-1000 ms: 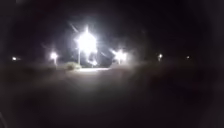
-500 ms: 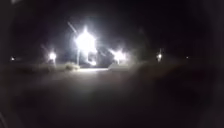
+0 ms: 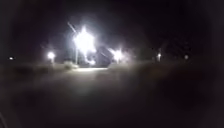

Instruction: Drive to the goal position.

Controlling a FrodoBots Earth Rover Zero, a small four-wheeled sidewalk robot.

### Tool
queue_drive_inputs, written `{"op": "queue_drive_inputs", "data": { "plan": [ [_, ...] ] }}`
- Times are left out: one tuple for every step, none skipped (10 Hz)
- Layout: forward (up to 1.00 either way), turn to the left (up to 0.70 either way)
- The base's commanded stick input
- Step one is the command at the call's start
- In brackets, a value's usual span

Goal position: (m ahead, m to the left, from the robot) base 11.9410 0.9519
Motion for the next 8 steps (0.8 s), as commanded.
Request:
{"op": "queue_drive_inputs", "data": {
  "plan": [
    [0.7, 0.0],
    [0.7, 0.0],
    [0.7, 0.0],
    [0.7, 0.01],
    [0.7, 0.18],
    [0.7, 0.0],
    [0.7, 0.0],
    [0.7, 0.0]
  ]
}}
